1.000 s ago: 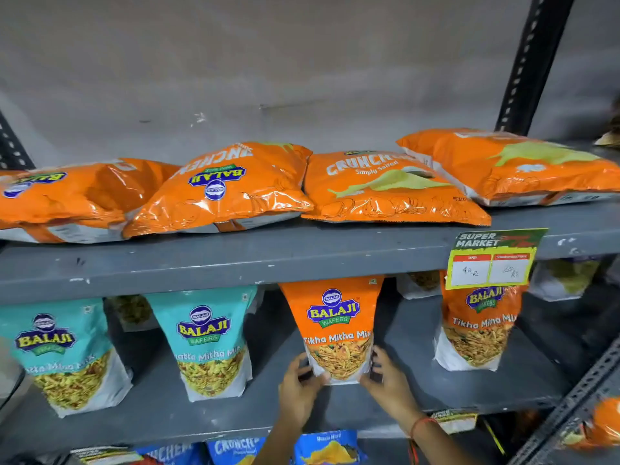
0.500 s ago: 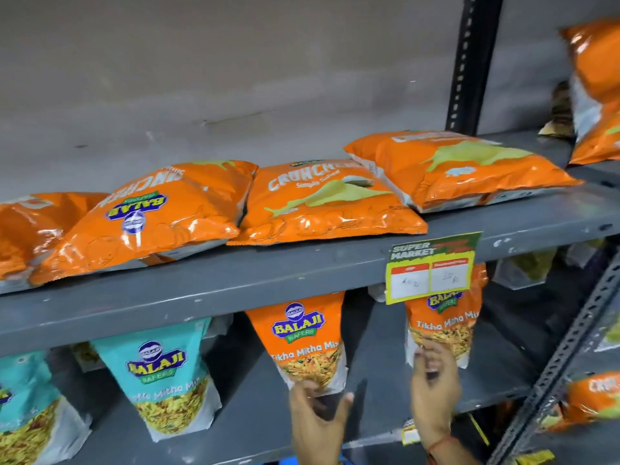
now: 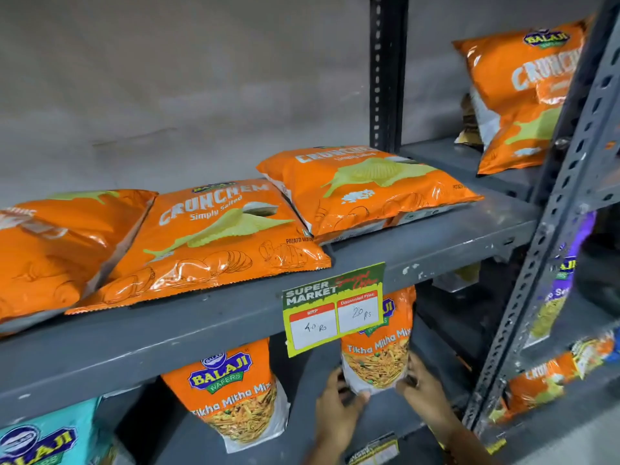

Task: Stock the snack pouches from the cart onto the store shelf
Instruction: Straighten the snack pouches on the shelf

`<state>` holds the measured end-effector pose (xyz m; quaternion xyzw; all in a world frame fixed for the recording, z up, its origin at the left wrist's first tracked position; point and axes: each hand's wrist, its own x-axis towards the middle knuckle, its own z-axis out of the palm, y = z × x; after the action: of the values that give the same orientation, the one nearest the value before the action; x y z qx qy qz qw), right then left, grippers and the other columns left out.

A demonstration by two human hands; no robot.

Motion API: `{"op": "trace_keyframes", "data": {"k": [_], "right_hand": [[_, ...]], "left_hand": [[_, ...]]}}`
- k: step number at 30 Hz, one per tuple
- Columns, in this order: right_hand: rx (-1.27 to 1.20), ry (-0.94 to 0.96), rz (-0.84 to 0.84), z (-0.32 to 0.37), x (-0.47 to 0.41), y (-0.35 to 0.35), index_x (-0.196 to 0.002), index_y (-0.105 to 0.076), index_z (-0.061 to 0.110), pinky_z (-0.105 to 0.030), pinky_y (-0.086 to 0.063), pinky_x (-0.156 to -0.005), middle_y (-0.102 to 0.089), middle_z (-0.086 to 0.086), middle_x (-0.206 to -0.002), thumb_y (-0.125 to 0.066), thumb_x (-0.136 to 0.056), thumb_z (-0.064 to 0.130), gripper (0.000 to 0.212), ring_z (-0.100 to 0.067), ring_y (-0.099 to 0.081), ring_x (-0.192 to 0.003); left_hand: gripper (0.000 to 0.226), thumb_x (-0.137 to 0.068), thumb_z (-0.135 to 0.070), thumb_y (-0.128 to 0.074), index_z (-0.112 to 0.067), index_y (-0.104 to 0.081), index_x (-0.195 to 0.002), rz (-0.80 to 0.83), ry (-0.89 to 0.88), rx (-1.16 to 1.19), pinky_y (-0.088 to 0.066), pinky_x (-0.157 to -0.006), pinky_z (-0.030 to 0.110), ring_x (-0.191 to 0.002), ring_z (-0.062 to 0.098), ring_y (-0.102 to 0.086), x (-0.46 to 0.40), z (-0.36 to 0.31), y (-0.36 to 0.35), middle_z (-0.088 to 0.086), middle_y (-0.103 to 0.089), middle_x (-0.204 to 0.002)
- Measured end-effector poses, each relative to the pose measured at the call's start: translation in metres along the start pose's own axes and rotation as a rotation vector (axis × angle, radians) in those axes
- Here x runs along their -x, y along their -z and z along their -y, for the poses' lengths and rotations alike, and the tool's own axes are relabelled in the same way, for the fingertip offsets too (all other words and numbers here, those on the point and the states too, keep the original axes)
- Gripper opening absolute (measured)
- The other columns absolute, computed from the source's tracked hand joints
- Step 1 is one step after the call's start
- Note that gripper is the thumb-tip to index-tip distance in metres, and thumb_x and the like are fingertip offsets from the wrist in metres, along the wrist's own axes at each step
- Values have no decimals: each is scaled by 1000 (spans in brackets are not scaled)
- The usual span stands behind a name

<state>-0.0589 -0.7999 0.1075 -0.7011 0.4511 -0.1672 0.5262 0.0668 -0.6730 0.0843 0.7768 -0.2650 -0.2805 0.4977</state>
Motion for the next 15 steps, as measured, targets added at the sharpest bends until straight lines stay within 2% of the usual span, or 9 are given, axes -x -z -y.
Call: {"op": "trace_keyframes", "data": {"k": [1, 3, 5, 8, 10, 12, 14, 15], "right_hand": [[-10, 15, 31, 1, 3, -1, -132, -39, 33, -28, -38, -88, -57, 6, -115, -53, -86, 3, 57, -13, -52, -100], [-33, 42, 55, 2, 6, -3, -136, -38, 29, -26, -36, -89, -55, 7, -119, -53, -86, 3, 58, -10, -51, -102], [-52, 57, 44, 1, 6, -4, -138, -37, 27, -26, -37, -90, -57, 5, -122, -53, -85, 3, 60, -10, -52, -105], [-142, 38, -9, 0, 7, -9, -137, -34, 30, -36, -40, -100, -52, 8, -121, -55, -87, 3, 61, -13, -49, -108], [-261, -15, -139, -7, 8, -19, -142, -29, 24, -36, -34, -106, -49, 4, -119, -56, -86, 0, 66, -16, -48, -107], [-378, -64, -352, -11, 14, -35, -137, -38, 9, -32, -35, -94, -48, -4, -111, -58, -82, -6, 61, -21, -48, -99], [-412, -61, -528, -10, 32, -54, -117, -50, -2, -37, -40, -81, -51, -14, -102, -60, -78, -10, 42, -24, -50, -90], [-419, -20, -580, -9, 46, -65, -105, -54, -2, -34, -40, -75, -52, -19, -96, -58, -77, -13, 31, -21, -51, -83]], "left_hand": [[52, -69, -34, -79, -43, -47, -109, -21, 3, -3, -52, -72, 11, -88, 9, -70, -1, 6, -1, -14, -68, -97], [53, -68, -37, -79, -44, -48, -110, -43, 3, -3, -52, -71, 12, -84, 5, -70, -1, 11, -1, -19, -67, -93], [55, -69, -36, -79, -41, -50, -115, -37, 5, 19, -50, -68, 7, -80, 0, -68, 0, 11, 1, -21, -66, -93], [65, -71, -30, -78, -27, -49, -128, -12, 27, 45, -48, -65, 2, -80, -3, -64, 5, 10, 6, -9, -65, -106], [70, -72, -26, -77, -23, -45, -134, 8, 44, 49, -50, -74, 7, -90, 6, -63, 14, 8, 9, 0, -62, -118], [72, -73, -25, -77, -20, -43, -137, 15, 59, 61, -52, -88, 21, -101, 16, -63, 31, 8, 21, 5, -58, -127], [67, -73, -23, -77, -22, -48, -133, -9, 60, 83, -53, -91, 25, -97, 16, -65, 52, 14, 41, 4, -60, -124], [62, -71, -22, -78, -29, -52, -127, -37, 49, 91, -54, -89, 24, -90, 13, -66, 64, 20, 54, 3, -62, -117]]}}
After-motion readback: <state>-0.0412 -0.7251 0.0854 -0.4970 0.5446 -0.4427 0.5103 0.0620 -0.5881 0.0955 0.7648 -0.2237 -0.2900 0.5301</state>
